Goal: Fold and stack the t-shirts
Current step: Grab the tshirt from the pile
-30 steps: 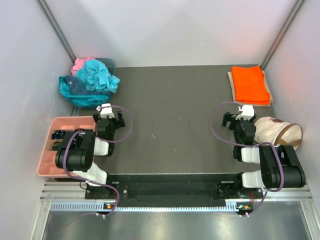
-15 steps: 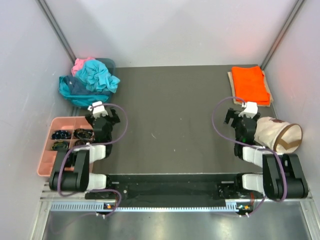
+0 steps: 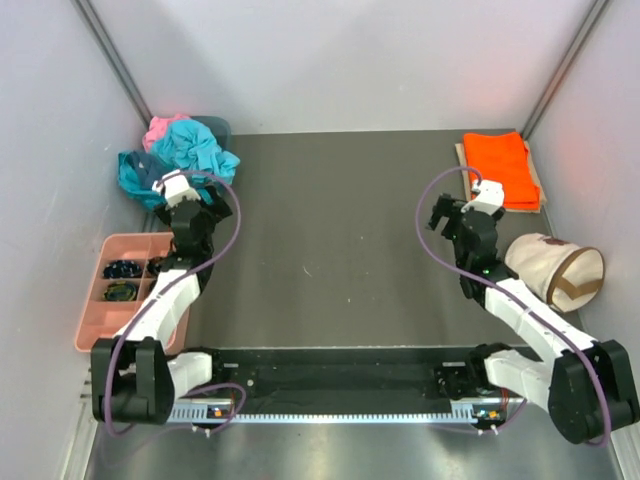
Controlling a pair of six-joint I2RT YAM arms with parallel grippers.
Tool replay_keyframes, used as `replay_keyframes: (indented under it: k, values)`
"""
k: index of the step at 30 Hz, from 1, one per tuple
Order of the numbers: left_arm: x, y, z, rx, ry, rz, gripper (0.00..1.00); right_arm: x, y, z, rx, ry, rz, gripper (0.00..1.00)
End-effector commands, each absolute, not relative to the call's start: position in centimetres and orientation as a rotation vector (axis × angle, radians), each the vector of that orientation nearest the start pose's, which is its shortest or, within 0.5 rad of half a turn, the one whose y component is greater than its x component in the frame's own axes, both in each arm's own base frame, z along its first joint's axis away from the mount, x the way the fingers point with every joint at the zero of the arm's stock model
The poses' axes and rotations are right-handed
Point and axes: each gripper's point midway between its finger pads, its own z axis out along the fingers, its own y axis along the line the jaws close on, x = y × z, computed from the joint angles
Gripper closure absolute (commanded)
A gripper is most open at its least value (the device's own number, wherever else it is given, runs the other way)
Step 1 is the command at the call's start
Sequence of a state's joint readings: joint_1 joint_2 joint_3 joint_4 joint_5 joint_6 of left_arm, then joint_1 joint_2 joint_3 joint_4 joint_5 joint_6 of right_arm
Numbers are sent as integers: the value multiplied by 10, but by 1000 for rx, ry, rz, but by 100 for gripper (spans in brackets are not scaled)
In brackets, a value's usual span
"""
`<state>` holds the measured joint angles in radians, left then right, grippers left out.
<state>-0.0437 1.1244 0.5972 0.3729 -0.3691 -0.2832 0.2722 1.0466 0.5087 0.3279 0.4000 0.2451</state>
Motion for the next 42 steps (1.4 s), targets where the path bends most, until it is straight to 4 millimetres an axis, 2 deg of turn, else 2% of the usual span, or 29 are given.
replay_keyframes:
  k: [1,2,3,4,5,6,7,8,9,10,11,13,16,17,18,19,21,22,24,27,28,30,31,40,41,42]
  values:
    - [404,17,235,-403,1701,-11,1,347,55,186,302,1806,18,1]
    - [412,16,232,-413,1728,-12,1,345,57,183,287,1822,1,1]
    - [422,16,253,-421,1708,-19,1,344,62,185,273,1830,10,1]
    - [432,12,249,-411,1738,-29,1,343,64,183,266,1843,18,1]
    - [439,9,254,-385,1741,-36,1,338,66,177,256,1885,21,1]
    - [451,8,276,-377,1708,-46,1,338,68,179,272,1887,41,1]
    - [460,10,260,-383,1763,-20,1,335,67,175,275,1911,37,1]
    - [467,11,262,-379,1773,-1,1,333,67,173,282,1926,38,1]
    - [476,12,278,-377,1757,6,1,329,67,169,259,1951,28,1]
    - [482,14,262,-378,1811,34,1,327,68,168,229,1966,29,1]
    - [488,16,272,-372,1797,55,1,326,66,166,243,1968,19,1]
    - [496,18,267,-357,1807,75,1,320,55,160,305,1989,-36,1]
    - [500,17,266,-311,1807,89,1,320,54,159,349,2006,-45,1]
    - [505,15,274,-280,1777,89,1,320,54,158,372,2004,-39,1]
    - [507,11,274,-252,1783,86,1,320,54,158,375,2002,-36,1]
    - [512,12,266,-239,1802,107,1,322,55,159,378,1999,-29,1]
    - [516,18,264,-231,1840,199,1,322,59,156,362,2017,-19,1]
    - [521,21,252,-228,1872,237,1,322,60,155,357,2028,-18,1]
    - [526,26,252,-212,1874,307,1,323,63,155,343,2038,-4,1]
    - [536,30,242,-197,1873,355,1,323,65,158,324,2031,10,1]
    - [540,33,231,-200,1892,383,1,323,65,159,322,2029,12,1]
    - [547,35,228,-202,1896,404,2,323,65,161,314,2027,13,1]
    - [549,37,219,-218,1905,419,2,322,66,162,311,2028,15,1]
    - [569,48,202,-224,1889,483,3,321,74,162,286,2041,62,1]
    - [572,50,205,-233,1875,488,5,321,74,162,286,2043,65,1]
    - [574,52,200,-230,1883,493,9,320,74,162,285,2045,64,1]
